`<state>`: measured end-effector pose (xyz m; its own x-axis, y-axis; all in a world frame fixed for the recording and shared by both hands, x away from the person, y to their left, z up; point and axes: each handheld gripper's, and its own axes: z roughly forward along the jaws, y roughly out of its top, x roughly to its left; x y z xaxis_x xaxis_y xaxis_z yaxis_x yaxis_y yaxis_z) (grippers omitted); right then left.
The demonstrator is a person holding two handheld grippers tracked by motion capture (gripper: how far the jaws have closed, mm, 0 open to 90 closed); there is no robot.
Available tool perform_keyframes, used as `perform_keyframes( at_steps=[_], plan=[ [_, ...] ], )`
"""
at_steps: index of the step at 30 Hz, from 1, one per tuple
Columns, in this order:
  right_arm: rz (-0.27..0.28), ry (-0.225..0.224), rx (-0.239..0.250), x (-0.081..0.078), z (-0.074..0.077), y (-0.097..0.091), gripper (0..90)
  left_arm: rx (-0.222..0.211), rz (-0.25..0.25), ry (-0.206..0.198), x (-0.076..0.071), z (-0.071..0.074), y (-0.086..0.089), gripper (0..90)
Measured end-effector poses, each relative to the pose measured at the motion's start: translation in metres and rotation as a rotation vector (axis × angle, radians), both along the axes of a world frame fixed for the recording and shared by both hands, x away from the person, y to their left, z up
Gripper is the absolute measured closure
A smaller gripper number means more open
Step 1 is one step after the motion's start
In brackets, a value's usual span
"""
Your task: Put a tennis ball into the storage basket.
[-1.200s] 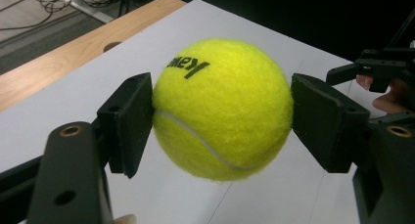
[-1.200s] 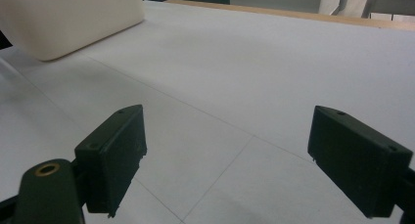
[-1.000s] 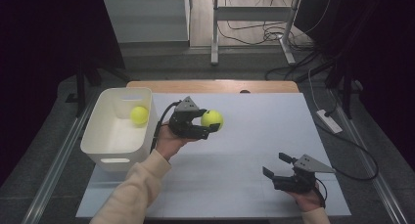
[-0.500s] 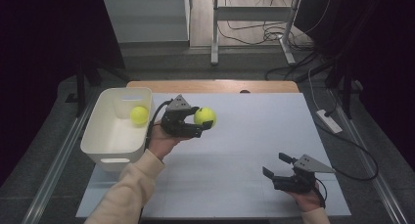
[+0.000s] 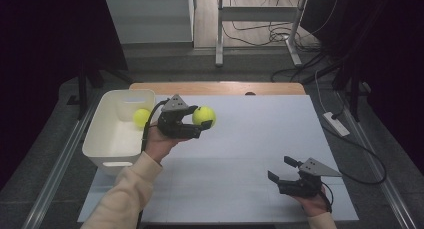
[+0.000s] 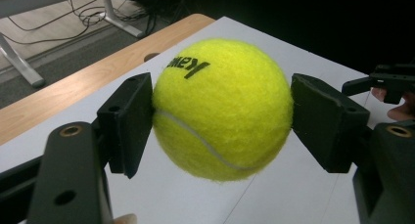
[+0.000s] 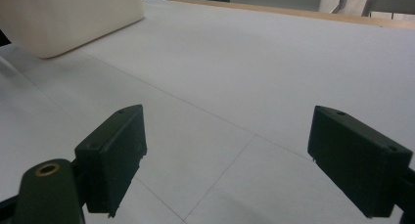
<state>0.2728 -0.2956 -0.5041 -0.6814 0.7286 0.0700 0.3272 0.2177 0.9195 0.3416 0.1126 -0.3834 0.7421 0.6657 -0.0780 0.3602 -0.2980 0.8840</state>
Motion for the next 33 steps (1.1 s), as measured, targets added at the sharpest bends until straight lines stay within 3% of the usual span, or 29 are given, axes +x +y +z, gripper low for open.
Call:
perform_keyframes(
  at_steps=[33],
  plan=[
    [-0.004, 0.002, 0.002, 0.0, 0.0, 0.0, 14.6, 0.003, 0.077, -0.042, -0.003, 0.017, 0.029, 28.0]
  ],
)
